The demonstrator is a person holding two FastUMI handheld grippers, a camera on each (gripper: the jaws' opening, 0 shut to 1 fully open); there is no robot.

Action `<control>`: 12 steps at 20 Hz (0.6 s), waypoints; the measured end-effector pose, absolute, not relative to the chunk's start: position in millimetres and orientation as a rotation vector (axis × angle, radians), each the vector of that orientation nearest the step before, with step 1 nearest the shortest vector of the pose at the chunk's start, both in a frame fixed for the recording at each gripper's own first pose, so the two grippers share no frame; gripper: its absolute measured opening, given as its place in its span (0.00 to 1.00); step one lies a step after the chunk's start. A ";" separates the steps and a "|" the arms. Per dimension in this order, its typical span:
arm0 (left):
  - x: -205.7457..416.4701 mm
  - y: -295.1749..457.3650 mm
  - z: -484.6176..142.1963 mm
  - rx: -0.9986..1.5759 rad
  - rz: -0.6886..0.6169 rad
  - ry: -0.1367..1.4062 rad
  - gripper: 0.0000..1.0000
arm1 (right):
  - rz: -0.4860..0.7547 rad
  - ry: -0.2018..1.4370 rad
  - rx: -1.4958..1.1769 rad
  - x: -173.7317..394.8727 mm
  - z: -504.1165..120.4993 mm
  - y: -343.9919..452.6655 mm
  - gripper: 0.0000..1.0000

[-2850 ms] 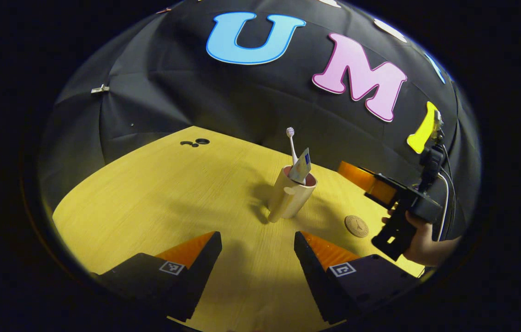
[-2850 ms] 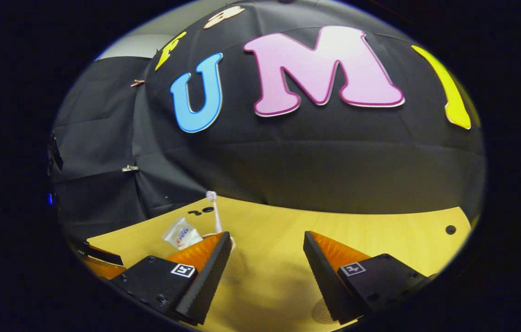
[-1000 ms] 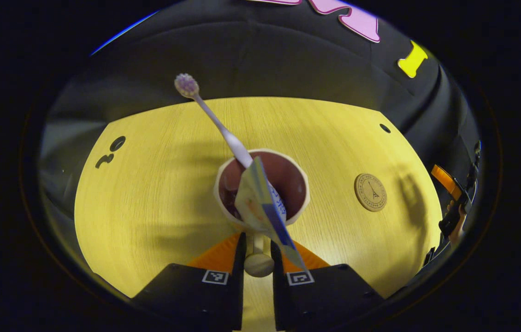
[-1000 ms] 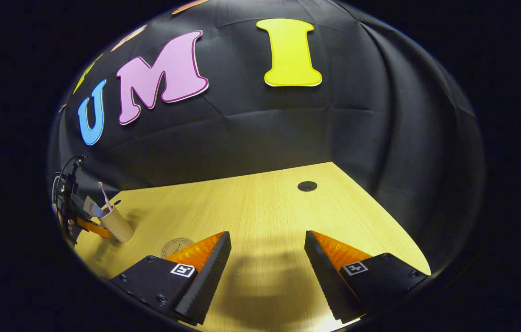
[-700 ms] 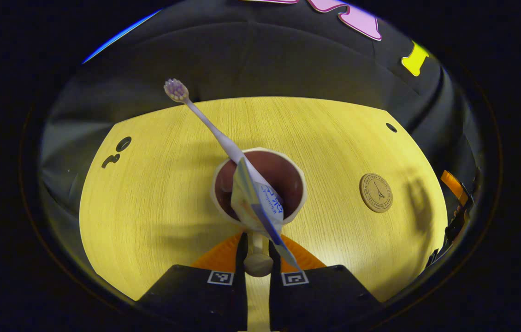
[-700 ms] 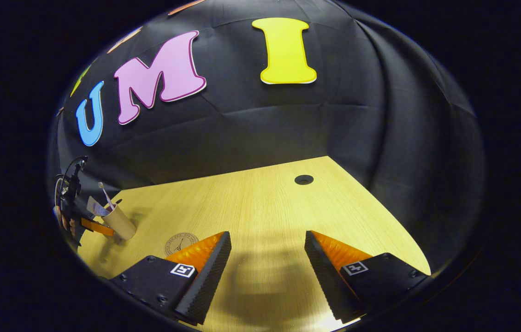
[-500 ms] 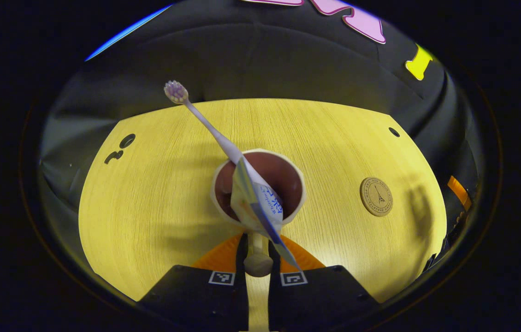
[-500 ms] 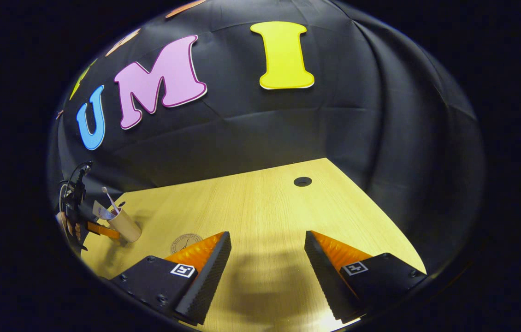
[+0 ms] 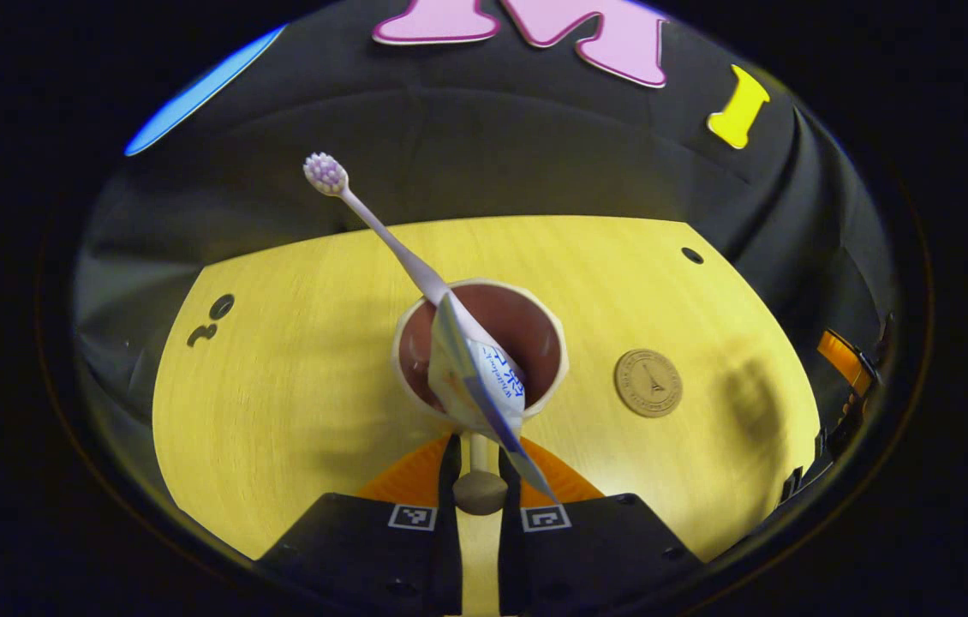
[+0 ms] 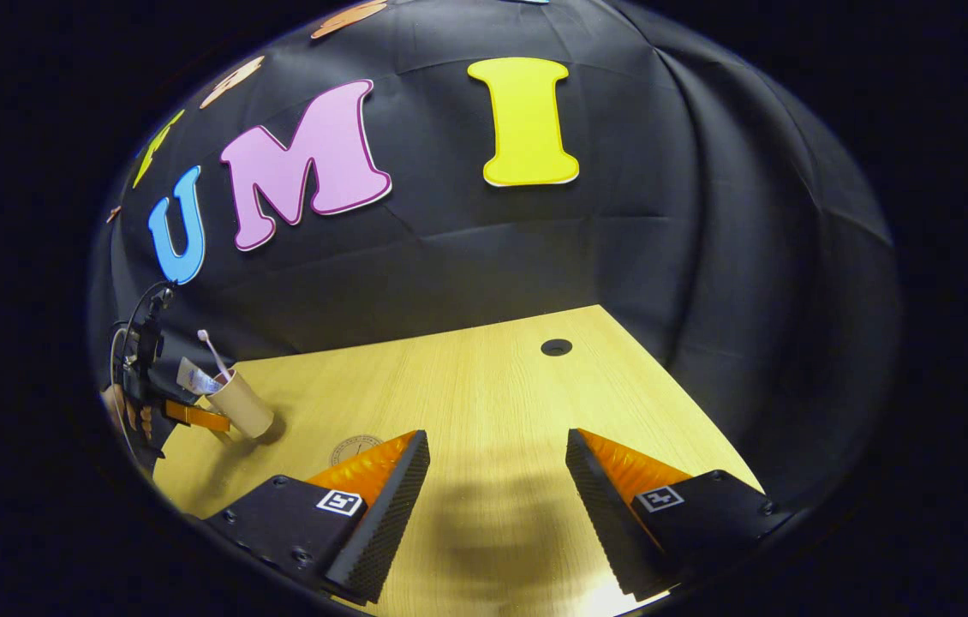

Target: Put the toothbrush and toothpaste on the desktop into the cup, then pick up the cup and place it on the coaster on the desktop.

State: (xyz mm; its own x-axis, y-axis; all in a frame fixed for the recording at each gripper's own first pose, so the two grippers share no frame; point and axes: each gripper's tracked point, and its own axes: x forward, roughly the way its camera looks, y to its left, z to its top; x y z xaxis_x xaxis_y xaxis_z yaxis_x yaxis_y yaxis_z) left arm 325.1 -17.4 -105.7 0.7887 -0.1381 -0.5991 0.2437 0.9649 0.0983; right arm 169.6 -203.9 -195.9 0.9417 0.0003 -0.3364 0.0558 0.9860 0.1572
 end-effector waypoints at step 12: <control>338.1 -159.4 -134.3 0.309 -0.438 0.651 0.21 | -0.040 0.340 0.208 131.1 -201.8 -201.4 0.99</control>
